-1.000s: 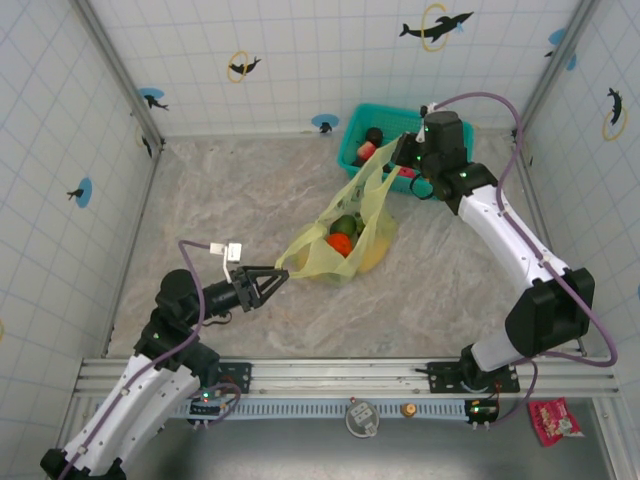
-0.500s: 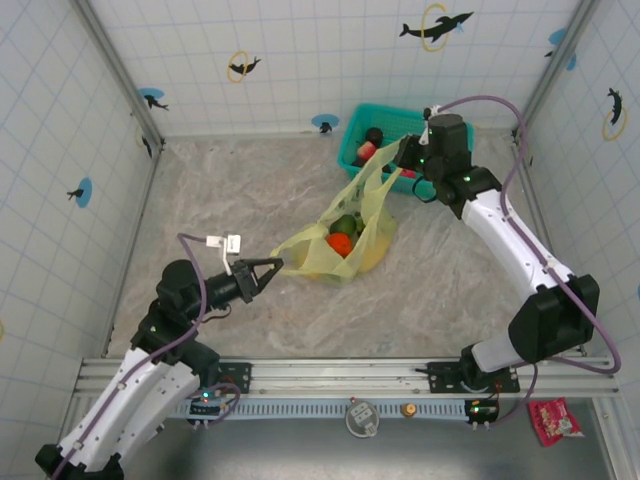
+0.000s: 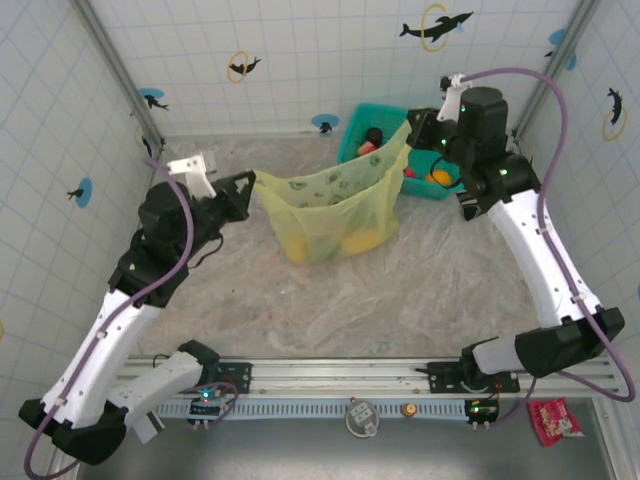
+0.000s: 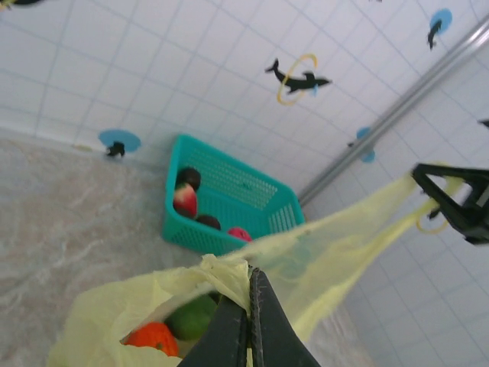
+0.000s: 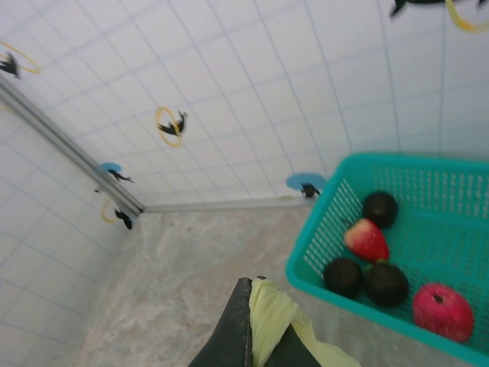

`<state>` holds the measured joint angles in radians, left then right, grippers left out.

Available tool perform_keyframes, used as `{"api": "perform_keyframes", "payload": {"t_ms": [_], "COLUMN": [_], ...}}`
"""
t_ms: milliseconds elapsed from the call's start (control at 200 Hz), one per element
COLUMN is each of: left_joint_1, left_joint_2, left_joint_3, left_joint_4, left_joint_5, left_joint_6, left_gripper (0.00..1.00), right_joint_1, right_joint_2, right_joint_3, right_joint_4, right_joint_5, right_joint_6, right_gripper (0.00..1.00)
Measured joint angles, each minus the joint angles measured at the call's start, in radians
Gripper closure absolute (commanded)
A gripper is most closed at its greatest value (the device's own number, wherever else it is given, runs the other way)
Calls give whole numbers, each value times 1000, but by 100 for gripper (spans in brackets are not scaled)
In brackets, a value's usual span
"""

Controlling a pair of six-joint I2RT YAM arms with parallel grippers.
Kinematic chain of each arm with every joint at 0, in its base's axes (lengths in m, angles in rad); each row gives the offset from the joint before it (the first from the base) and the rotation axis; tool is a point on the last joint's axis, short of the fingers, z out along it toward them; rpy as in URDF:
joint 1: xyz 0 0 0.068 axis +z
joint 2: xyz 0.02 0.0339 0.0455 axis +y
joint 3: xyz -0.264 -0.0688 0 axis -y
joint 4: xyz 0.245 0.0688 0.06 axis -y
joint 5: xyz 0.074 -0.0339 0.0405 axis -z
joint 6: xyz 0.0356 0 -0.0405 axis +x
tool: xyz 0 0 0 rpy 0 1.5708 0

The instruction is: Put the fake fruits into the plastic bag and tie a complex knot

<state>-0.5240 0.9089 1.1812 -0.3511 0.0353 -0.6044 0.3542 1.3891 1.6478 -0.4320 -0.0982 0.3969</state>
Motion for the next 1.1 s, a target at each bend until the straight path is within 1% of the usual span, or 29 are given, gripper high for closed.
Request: {"api": "perform_keyframes", "payload": {"t_ms": [125,275,350,490,580,696,806,956,1101], "left_joint_1": [0,0,0,0,0,0,0,-5,-6], "left_joint_2": [74,134,147,142,139,137,145,163,161], "left_joint_3": [95,163,170,120,74,74,134,233,233], "left_joint_4": [0,2,17,47,47,45,37,62,89], "left_joint_5": [-39,-43,-42,-27,-21,-46,-73,-74,-64], "left_joint_6": [8,34,43,48,48,59,78,87,92], "left_gripper": [100,100,100,100,100,100,100,100,100], "right_joint_1": [-1,-1,-1,-11,-26,-34,-34,-34,-34], "right_joint_2": [0,-11,-34,-111,-111,-111,-98,-98,-98], "right_joint_3": [101,101,43,-157,-197,-183,-101,-22,-17], "right_joint_4": [-25,-33,-26,-22,-47,-51,-59,-51,-56], "right_joint_5": [-14,-26,-24,-11,-11,-11,-12,-19,-23], "right_joint_6": [-31,-39,-39,-34,-23,-15,-11,-7,-4], "right_gripper": [100,100,100,100,100,100,100,100,100]}}
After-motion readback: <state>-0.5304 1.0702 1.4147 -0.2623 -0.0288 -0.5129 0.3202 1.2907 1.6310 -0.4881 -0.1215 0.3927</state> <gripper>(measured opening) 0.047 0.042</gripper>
